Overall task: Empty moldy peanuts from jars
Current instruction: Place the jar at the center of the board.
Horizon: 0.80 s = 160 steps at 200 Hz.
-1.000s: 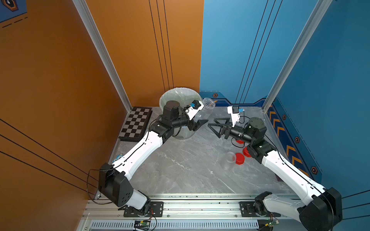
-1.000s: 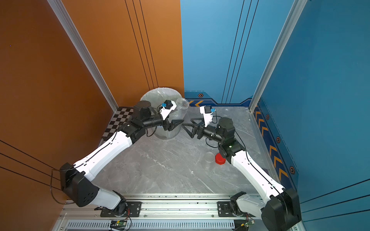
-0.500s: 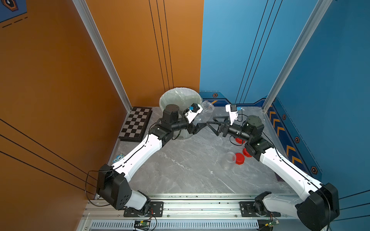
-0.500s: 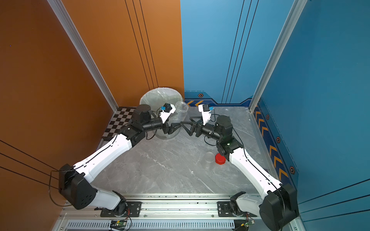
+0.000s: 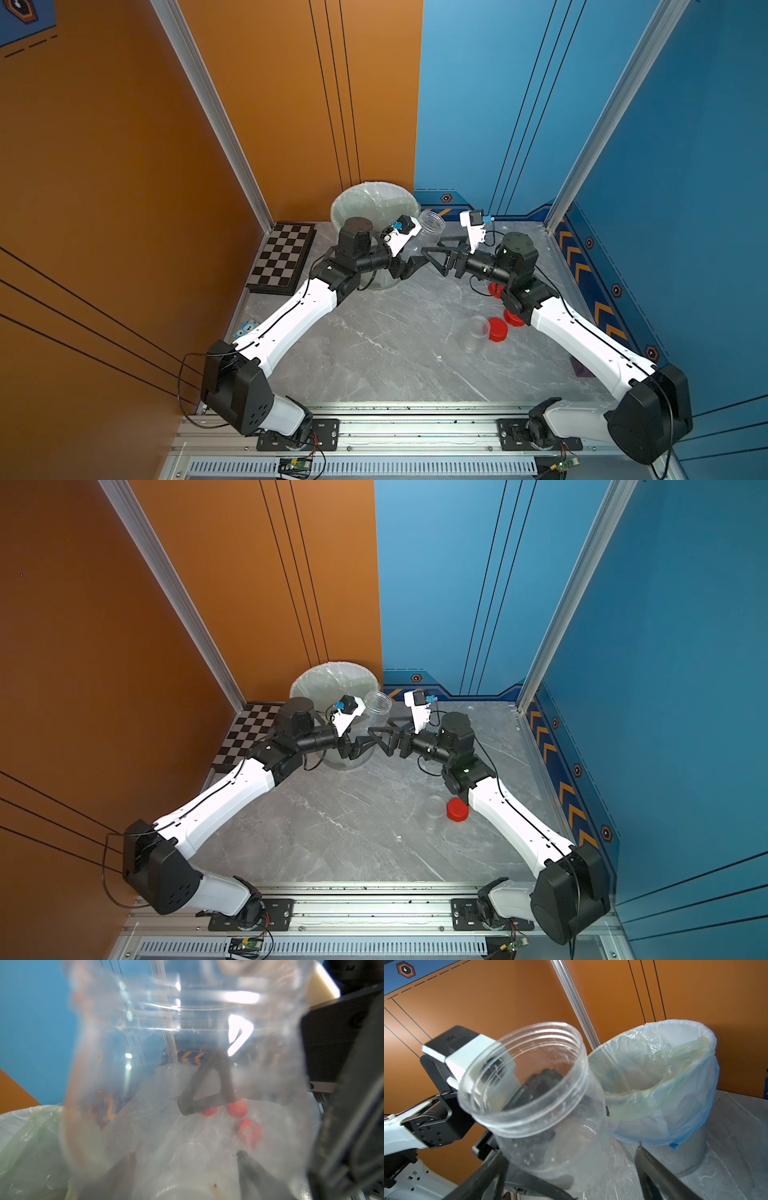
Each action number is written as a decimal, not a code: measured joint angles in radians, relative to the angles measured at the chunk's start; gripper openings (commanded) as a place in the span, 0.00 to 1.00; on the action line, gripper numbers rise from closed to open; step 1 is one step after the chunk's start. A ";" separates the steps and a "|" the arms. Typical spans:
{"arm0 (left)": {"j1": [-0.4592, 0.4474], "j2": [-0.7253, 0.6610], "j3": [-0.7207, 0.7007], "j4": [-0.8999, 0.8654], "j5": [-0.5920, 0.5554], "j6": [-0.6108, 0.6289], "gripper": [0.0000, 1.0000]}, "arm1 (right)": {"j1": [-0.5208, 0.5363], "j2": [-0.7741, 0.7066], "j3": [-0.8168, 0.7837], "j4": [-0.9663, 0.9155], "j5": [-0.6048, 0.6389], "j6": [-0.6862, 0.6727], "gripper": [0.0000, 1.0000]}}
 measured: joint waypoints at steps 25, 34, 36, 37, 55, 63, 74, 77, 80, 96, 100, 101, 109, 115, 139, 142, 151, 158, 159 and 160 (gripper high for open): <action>-0.008 0.014 0.000 0.000 0.001 0.000 0.32 | 0.005 0.011 0.018 0.002 0.000 0.000 0.94; -0.013 0.019 0.000 0.000 0.001 0.000 0.31 | 0.006 0.014 0.023 0.002 -0.001 0.000 0.94; -0.013 0.020 0.000 0.000 0.001 0.000 0.32 | 0.006 0.016 0.024 0.002 0.000 0.000 0.94; -0.014 0.020 0.000 0.000 0.001 0.000 0.32 | 0.006 0.017 0.025 0.002 0.000 0.000 0.94; -0.019 0.024 0.000 0.000 0.001 0.000 0.31 | 0.008 0.028 0.030 0.010 -0.001 0.000 0.93; -0.022 0.024 0.000 0.000 0.001 0.000 0.31 | 0.010 0.032 0.030 0.013 -0.001 0.000 0.92; -0.023 0.024 0.000 0.000 0.001 0.000 0.32 | 0.012 0.040 0.030 0.024 -0.005 0.000 0.91; -0.023 0.024 0.000 0.000 0.002 0.000 0.32 | 0.013 0.043 0.030 0.027 -0.006 0.000 0.91; -0.023 0.024 0.000 0.000 0.002 0.000 0.31 | 0.013 0.045 0.031 0.029 -0.007 0.000 0.91; -0.024 0.024 0.000 0.000 0.002 0.000 0.32 | 0.017 0.057 0.031 0.042 -0.008 0.000 0.90; -0.024 0.024 0.000 0.000 0.002 0.000 0.32 | 0.017 0.060 0.031 0.045 -0.008 0.000 0.90; -0.024 0.024 0.000 0.000 0.002 0.000 0.32 | 0.018 0.060 0.031 0.046 -0.008 0.000 0.89; -0.026 0.024 0.000 0.000 0.005 0.000 0.31 | 0.018 0.065 0.031 0.054 -0.008 0.000 0.89; -0.026 0.024 0.000 0.000 0.005 0.000 0.32 | 0.018 0.069 0.031 0.062 -0.008 0.001 0.88; -0.026 0.026 0.000 0.000 0.005 -0.001 0.33 | 0.021 0.085 0.040 0.080 -0.008 0.004 0.82; -0.026 0.026 0.000 0.000 0.005 -0.002 0.33 | 0.021 0.087 0.042 0.080 -0.008 0.004 0.80; -0.026 0.026 0.000 0.000 0.004 -0.004 0.35 | 0.022 0.089 0.045 0.081 -0.008 0.000 0.77; -0.025 0.026 0.000 0.000 0.003 -0.008 0.37 | 0.023 0.091 0.046 0.081 -0.007 -0.001 0.74; -0.025 0.026 0.000 0.000 0.003 -0.009 0.37 | 0.023 0.091 0.046 0.081 -0.007 -0.002 0.73; -0.025 0.026 0.000 0.000 0.003 -0.009 0.37 | 0.023 0.091 0.046 0.081 -0.007 -0.001 0.73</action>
